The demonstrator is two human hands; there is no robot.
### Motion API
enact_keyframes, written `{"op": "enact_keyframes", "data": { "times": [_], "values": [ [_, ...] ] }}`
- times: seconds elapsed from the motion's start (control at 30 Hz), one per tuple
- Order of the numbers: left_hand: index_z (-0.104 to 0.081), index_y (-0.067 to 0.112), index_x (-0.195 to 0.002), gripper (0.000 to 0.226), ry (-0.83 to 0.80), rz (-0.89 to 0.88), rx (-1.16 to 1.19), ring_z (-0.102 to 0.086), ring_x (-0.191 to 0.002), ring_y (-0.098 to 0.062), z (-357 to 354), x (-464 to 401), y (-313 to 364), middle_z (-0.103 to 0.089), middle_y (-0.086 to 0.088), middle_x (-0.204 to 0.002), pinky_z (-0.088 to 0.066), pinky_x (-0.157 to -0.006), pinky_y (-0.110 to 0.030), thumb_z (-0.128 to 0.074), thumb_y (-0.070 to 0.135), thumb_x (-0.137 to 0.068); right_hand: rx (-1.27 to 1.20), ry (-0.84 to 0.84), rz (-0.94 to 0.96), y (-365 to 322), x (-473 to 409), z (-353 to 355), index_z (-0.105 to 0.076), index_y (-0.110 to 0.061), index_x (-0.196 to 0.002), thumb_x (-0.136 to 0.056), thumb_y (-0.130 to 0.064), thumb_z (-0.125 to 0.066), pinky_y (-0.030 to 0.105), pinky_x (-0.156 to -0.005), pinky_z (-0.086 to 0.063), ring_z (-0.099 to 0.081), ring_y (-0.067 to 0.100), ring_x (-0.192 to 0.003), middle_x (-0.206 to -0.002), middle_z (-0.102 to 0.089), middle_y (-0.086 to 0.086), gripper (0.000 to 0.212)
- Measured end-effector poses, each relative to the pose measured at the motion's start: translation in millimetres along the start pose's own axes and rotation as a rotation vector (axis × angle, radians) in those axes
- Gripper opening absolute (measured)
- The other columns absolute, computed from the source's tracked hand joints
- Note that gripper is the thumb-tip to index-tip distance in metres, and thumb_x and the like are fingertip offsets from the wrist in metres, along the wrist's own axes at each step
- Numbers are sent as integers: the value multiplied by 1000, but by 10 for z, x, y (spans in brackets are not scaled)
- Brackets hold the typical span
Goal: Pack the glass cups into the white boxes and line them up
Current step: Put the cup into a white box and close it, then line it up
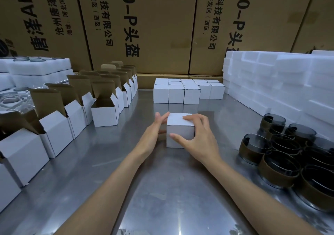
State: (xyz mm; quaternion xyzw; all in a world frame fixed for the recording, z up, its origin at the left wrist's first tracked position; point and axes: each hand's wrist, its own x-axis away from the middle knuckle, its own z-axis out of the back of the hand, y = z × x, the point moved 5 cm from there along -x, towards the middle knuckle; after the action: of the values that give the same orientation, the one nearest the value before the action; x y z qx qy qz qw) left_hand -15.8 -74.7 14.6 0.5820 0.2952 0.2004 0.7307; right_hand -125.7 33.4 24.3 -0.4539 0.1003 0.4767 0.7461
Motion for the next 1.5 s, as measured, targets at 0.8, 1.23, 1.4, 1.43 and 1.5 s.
{"op": "enact_keyframes", "data": {
  "times": [0.8, 1.23, 1.4, 1.43, 1.5],
  "values": [
    [-31, 17, -148, 56, 305, 39, -124, -24, -142, -17, 540, -1631, -469, -23, -2, -155, -22, -111, -30, -53, 21, -96, 317, 325, -554, 1444, -1504, -279, -32, -33, -142, -98, -40, -44, 45, -96, -38, -25, 39, -126, -154, -11, 20, 47],
    [-50, 25, -115, 37, 274, -17, -95, -58, -107, -16, 601, -2285, -599, -60, 0, -122, -43, -83, -27, -57, 0, -88, 127, 302, -560, 1833, -2116, -468, -24, -29, -149, -94, -43, -52, 45, -100, -35, -36, 34, -131, -153, -28, 6, 63],
    [-51, 24, -112, 36, 290, -41, -56, -60, -93, -8, 601, -2296, -597, -62, 4, -111, -45, -70, -17, -57, -1, -86, 107, 329, -566, 1889, -2199, -493, -27, -29, -146, -89, -48, -59, 45, -94, -39, -39, 34, -129, -147, -34, 6, 68],
    [-51, 24, -111, 36, 293, -43, -52, -61, -94, -10, 604, -2299, -597, -62, 4, -110, -46, -72, -19, -57, -1, -86, 108, 330, -570, 1898, -2213, -497, -28, -30, -145, -88, -49, -60, 44, -91, -39, -40, 35, -127, -145, -36, 7, 68],
    [-50, 24, -111, 36, 294, -47, -45, -60, -99, -14, 605, -2303, -602, -61, 3, -112, -45, -78, -24, -58, -1, -86, 100, 334, -576, 1919, -2230, -502, -31, -32, -143, -86, -50, -61, 43, -89, -40, -41, 34, -125, -141, -37, 7, 67]
  ]
}}
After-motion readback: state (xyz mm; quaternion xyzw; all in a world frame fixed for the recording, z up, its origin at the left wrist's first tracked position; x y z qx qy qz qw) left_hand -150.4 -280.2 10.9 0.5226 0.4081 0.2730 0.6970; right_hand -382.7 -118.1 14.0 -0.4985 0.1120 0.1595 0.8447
